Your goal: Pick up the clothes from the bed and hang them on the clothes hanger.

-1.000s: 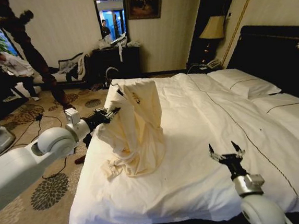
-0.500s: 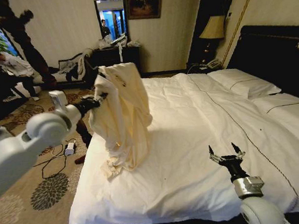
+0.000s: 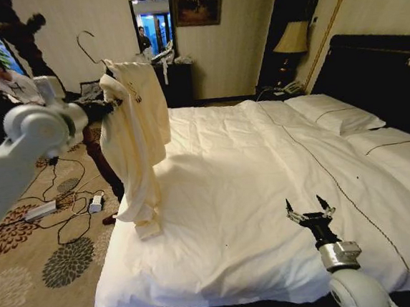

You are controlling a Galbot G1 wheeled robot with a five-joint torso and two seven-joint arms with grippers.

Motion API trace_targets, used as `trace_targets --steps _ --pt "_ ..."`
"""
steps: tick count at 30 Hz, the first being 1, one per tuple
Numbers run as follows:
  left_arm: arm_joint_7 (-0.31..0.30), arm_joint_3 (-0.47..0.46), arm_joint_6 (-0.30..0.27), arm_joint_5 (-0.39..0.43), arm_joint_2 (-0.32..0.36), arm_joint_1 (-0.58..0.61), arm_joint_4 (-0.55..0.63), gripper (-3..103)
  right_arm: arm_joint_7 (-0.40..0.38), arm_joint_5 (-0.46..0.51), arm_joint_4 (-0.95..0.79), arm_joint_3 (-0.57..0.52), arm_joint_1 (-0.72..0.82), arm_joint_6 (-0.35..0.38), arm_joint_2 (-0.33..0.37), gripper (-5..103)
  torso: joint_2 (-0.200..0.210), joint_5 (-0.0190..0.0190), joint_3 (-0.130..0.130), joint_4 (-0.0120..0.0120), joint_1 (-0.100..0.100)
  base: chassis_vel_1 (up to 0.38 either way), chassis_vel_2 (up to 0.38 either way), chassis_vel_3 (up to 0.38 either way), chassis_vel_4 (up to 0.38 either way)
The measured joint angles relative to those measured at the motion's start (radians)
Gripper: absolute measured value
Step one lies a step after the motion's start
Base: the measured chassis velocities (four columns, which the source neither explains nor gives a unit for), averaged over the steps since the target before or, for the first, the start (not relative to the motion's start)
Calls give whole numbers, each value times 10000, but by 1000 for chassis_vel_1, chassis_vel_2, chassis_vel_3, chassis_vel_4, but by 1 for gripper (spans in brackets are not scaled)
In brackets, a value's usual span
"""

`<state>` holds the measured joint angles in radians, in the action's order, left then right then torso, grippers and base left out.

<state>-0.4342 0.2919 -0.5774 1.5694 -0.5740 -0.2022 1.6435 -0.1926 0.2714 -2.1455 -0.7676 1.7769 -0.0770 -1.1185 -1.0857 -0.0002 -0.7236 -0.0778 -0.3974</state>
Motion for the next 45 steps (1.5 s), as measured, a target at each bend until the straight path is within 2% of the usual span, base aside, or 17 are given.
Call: trace_targets --steps 1,5,6,9,17,21,24,27,36,42,45 --pt "0 0 0 0 0 0 0 16 0 0 0 0 0 0 0 100 0 0 0 0 0 0 0 0 0" --pt "-353 497 -552 14 -960 -1211 -1076 16 -5 4 0 2 -3 3 3 100 0 4 0 -6 -1 0 0 0 0" --pt "-353 497 -552 14 -960 -1211 -1076 16 -5 4 0 2 -3 3 3 100 0 4 0 -6 -1 0 0 0 0" --pt "-594 853 -896 137 -1395 -2358 -2015 16 -6 6 0 5 -4 6 4 100 0 5 1 -1 -1 0 0 0 0" --pt "-715 1292 -1162 467 -1447 -3625 -3224 16 -7 7 0 9 -8 9 4 100 0 1 1 3 0 0 0 0 0" --pt "-836 1595 -1451 651 -1561 -4248 -4245 16 -8 8 0 10 -9 13 5 100 0 1 1 2 1 0 0 0 0" --pt "-854 1645 -1512 748 -1692 -4379 -4629 16 -7 7 1 10 -10 13 6 100 0 0 1 1 1 0 0 0 0" --pt "-1167 1677 -1605 911 -1833 -4477 -4975 16 -7 7 0 11 -10 14 5 100 0 2 1 -3 0 0 0 0 0" --pt "-1782 2084 -1610 1208 -1712 -4768 -5443 16 -8 8 0 11 -11 15 6 100 0 2 2 0 0 0 0 0 0" --pt "-2351 2277 -1610 1860 -1439 -4846 -5399 16 -8 8 0 11 -11 14 6 100 0 -2 2 6 1 0 0 0 0" --pt "-2621 2287 -1607 2155 -1499 -4856 -5530 16 -8 8 0 11 -11 15 6 100 -1 1 2 0 1 0 0 0 0"
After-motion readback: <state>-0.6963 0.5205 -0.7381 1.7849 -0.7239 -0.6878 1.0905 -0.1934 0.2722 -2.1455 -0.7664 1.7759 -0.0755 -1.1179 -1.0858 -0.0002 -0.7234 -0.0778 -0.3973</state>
